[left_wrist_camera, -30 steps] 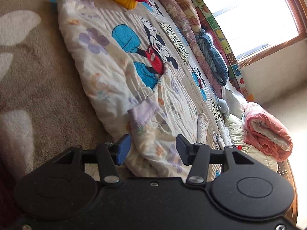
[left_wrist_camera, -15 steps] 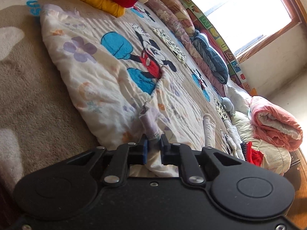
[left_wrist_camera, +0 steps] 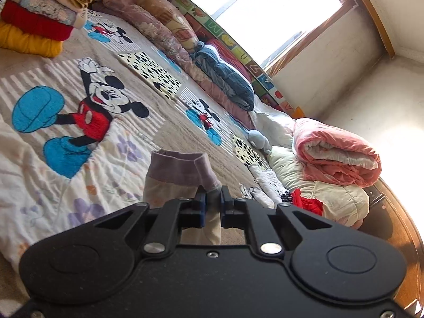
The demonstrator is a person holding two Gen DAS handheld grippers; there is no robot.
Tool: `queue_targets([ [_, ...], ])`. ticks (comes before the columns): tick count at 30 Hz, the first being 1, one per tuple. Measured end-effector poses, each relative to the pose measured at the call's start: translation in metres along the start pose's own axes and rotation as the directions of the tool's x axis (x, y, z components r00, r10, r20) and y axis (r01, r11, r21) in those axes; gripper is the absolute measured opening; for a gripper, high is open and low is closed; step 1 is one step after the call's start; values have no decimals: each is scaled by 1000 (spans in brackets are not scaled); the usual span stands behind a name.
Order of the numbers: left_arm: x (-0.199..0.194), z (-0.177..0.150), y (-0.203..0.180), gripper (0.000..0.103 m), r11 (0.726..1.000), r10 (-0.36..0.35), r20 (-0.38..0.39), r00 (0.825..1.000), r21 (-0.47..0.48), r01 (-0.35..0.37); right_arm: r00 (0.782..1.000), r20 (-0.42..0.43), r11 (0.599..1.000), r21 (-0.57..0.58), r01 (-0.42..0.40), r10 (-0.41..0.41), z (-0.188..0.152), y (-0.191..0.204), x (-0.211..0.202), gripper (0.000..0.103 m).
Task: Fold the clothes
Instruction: 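Lift the sleeve, lay it along the garment and open the left gripper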
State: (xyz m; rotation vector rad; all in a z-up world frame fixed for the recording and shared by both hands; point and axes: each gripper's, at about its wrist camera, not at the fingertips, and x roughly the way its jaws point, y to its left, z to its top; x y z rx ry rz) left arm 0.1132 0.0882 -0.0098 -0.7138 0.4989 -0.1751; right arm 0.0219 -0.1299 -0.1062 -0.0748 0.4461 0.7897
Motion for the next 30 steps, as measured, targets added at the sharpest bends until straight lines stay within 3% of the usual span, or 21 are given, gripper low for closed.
queue_targets([
  [6,59,-4,-31,7,996,7,-86,996,88,0,999,-33,999,1,-36,36,4,-3,1,100],
  [15,113,-8,-39,7,991,40,-157,987,132,-19,993,-88,996,29,-82,85,10,-10,-2,100],
  [30,157,-22,-30,7,985,101,-225,969,157,-66,986,-96,988,86,-130,138,12,-15,-3,103],
])
